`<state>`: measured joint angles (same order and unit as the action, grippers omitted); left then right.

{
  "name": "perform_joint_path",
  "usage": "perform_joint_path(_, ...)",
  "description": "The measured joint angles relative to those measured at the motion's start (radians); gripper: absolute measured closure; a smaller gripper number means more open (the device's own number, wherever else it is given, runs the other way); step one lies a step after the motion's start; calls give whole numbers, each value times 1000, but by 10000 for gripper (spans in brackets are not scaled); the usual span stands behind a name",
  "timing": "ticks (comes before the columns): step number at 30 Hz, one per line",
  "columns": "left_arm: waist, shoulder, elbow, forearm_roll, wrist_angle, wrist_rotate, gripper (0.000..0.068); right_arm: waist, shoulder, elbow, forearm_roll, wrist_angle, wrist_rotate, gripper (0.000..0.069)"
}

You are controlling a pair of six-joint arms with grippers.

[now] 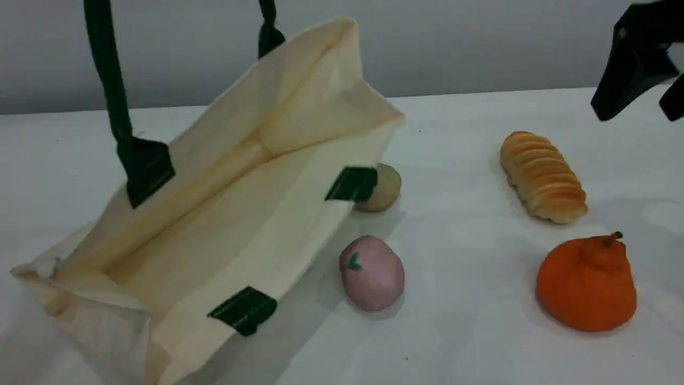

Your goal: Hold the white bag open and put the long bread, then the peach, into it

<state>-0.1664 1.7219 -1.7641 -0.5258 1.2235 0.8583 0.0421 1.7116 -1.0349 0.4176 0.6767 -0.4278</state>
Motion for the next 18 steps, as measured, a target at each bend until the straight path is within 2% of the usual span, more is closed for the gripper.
perform_joint_path(3, 1, -15, -22, -5, 0, -1, 592, 0, 43, 0, 10, -22, 0, 104)
perform_joint_path(9, 1, -23, -36, -87, -1, 9, 592, 9, 133, 0, 8, -84, 2, 104)
perform_joint_path(18, 1, -22, -36, -81, -1, 9, 592, 105, 204, -5, 7, -294, -52, 104)
